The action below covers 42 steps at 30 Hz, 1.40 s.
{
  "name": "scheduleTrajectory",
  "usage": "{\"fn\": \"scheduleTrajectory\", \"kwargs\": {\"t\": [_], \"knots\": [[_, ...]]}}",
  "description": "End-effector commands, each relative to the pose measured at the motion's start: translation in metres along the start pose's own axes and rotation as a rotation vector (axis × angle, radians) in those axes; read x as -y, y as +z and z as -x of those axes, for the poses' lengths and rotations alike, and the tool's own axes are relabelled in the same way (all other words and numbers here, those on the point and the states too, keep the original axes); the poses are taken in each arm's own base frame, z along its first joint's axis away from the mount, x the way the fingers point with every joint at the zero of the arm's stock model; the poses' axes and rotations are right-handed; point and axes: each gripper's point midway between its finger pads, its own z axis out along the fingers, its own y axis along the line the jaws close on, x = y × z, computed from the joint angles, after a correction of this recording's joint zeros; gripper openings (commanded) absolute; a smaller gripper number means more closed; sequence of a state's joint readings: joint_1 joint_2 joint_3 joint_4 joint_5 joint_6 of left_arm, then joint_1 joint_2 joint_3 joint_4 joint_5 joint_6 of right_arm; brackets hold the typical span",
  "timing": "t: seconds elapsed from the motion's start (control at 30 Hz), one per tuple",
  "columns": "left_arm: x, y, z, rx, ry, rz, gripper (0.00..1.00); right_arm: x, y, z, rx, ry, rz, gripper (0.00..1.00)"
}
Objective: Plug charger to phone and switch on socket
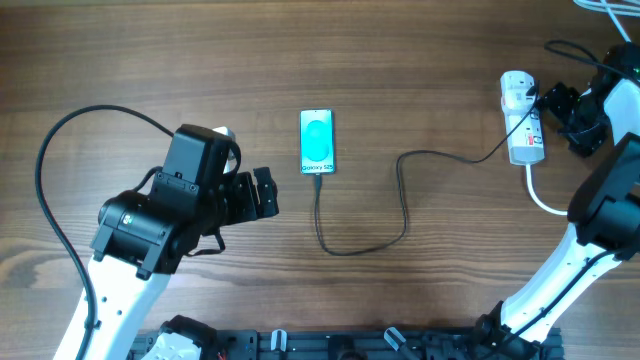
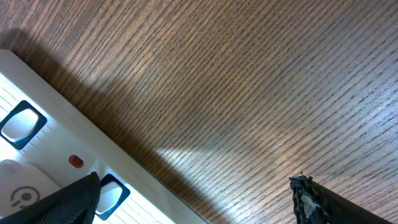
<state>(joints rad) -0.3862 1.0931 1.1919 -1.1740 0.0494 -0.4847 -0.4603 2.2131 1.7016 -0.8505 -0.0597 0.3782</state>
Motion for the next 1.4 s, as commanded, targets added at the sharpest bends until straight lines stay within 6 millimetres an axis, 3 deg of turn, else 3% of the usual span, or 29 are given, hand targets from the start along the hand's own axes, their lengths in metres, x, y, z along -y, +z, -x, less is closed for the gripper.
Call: {"fn": "scheduleTrajectory", "kwargs": {"t": [0.0,1.37], "knots": [[-0.002,0.002,-0.001,-0.003,-0.007,0.011,1.00,-0.002,0.011,-0.010,-0.045,-0.037,0.017,1.00],[-0.002,0.002,-0.001,-0.003,-0.007,0.011,1.00,-0.011,0.010,-0.021,-0.092,-0.083,0.073,1.00]]}}
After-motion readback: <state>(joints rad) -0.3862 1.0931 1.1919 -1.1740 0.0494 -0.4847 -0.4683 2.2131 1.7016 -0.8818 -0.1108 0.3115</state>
